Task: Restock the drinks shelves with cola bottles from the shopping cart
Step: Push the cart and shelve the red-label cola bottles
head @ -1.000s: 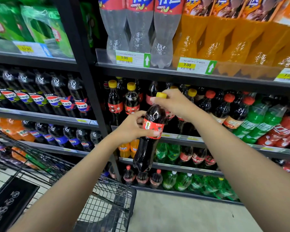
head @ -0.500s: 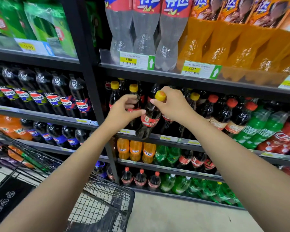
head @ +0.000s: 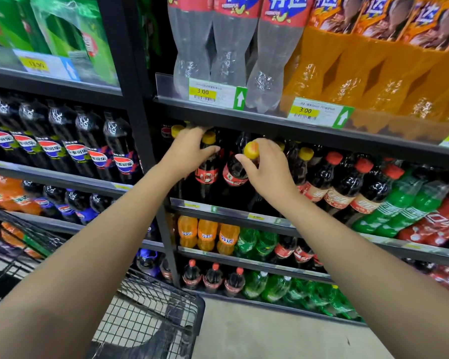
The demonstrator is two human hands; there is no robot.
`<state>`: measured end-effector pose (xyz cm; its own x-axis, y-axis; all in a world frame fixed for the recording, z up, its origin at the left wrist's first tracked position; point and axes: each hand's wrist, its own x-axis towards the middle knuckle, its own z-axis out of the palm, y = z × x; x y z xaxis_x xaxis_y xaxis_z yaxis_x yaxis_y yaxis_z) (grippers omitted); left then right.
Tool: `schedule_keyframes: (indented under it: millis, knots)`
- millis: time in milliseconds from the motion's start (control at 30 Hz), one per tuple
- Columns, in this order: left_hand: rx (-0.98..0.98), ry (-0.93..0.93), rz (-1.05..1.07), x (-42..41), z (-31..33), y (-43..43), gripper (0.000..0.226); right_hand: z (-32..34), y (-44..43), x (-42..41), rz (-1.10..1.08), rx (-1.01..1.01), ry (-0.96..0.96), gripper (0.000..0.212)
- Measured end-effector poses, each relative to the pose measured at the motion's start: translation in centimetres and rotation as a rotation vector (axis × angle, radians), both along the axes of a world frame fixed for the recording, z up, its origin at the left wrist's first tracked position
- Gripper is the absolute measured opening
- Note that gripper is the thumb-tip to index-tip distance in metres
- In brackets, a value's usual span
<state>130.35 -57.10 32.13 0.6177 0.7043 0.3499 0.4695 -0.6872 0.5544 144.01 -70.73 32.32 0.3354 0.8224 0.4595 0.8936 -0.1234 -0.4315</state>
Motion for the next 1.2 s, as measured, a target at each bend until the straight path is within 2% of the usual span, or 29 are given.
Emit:
schedule_keyframes:
  millis: [233,433,600,767,1200]
  knots:
    - [-0.064,-0.022,-0.003,0.7,0.1,0.9,0.035,-1.7,2.1,0.4,-0.031,-0.106,0.028,0.036]
    - [-0.103,-0.066,0.033,0.8,-0.1,0.9,0.036,-0.2,4.8,0.5,-0.125,-0.213,0.049,0.033]
    - [-0.110,-0.061,0.047,1.1,-0.1,0.9,0.035,0.8,5.8,1.2,-0.137,-0.353,0.055,0.043]
    - [-0.063,-0.051,0.026,1.3,-0.3,0.9,0.034,0.2,5.8,0.6,-0.167,-0.270,0.056,0.035]
    - [-0.091,-0.049,0.052,2.0,-0.2,1.1,0.030,-0.3,5.4,0.7,-0.179,-0.239,0.085,0.040]
